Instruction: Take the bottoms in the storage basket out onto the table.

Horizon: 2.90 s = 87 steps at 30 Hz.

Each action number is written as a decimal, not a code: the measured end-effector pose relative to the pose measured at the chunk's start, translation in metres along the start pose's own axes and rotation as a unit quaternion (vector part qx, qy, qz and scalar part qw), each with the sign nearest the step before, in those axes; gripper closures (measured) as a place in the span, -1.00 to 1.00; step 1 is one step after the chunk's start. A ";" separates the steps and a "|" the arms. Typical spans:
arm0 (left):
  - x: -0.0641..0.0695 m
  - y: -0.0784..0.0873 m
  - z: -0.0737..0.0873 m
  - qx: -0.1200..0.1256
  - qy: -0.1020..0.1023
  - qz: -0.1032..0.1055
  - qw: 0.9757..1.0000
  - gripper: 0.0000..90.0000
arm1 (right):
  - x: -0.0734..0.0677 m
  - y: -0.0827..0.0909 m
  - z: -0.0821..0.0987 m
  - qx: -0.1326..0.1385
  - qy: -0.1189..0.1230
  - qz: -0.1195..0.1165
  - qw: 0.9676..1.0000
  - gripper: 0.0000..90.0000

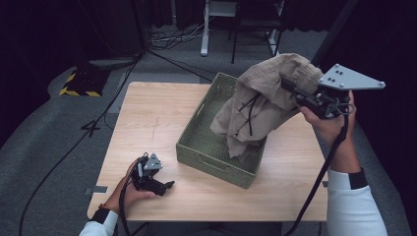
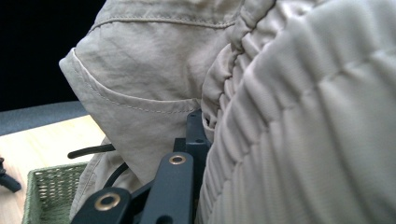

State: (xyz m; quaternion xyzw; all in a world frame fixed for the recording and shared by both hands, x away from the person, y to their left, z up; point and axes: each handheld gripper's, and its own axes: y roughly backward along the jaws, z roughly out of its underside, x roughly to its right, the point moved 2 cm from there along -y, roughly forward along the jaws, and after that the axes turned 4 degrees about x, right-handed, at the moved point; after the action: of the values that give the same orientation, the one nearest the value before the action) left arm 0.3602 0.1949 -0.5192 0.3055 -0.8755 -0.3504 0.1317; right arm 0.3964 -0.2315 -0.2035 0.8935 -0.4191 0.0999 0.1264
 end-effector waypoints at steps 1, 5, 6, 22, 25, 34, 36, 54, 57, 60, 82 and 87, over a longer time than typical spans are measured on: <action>0.000 0.000 0.000 0.000 0.000 0.000 1.000 -0.92 | 0.003 0.003 0.000 0.002 -0.001 0.003 1.000 0.80; 0.000 0.000 0.000 0.000 -0.001 0.000 1.000 -0.92 | 0.012 0.018 -0.002 0.003 0.003 0.021 1.000 0.80; 0.000 0.000 0.000 0.000 -0.001 0.000 1.000 -0.92 | 0.012 0.018 -0.002 0.003 0.003 0.021 1.000 0.80; 0.000 0.000 0.000 0.000 -0.001 0.000 1.000 -0.92 | 0.045 0.093 -0.020 0.033 0.007 0.088 0.996 0.80; 0.000 0.000 0.000 0.000 -0.001 0.000 1.000 -0.92 | 0.046 0.102 -0.022 0.034 0.010 0.093 0.995 0.80; 0.000 0.000 0.000 -0.001 0.000 -0.001 1.000 -0.92 | 0.050 0.122 -0.013 0.021 0.010 0.106 0.994 0.80; 0.000 0.000 0.000 0.000 0.001 -0.001 1.000 -0.92 | 0.051 0.129 -0.012 0.024 0.008 0.107 0.994 0.80; 0.000 0.000 -0.001 0.000 0.001 -0.002 1.000 -0.92 | 0.042 0.130 0.045 -0.034 -0.014 0.089 0.995 0.80; 0.000 0.000 0.000 -0.001 0.003 -0.002 1.000 -0.92 | 0.037 0.118 0.072 -0.074 -0.020 0.066 0.995 0.80; 0.000 0.000 0.000 -0.001 0.003 -0.002 1.000 -0.92 | 0.030 0.101 0.108 -0.123 -0.033 0.038 0.991 0.80; 0.000 0.000 -0.001 0.000 0.001 -0.002 1.000 -0.92 | -0.019 0.019 0.268 -0.289 -0.099 -0.059 0.950 0.78; 0.000 0.000 -0.001 0.000 0.002 -0.002 1.000 -0.92 | -0.029 0.014 0.278 -0.300 -0.097 -0.071 0.946 0.78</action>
State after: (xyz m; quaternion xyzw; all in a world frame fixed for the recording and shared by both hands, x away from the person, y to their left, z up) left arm 0.3607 0.1945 -0.5191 0.3080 -0.8745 -0.3504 0.1325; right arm 0.3877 -0.3051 -0.4738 0.8470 -0.3751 -0.1276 0.3543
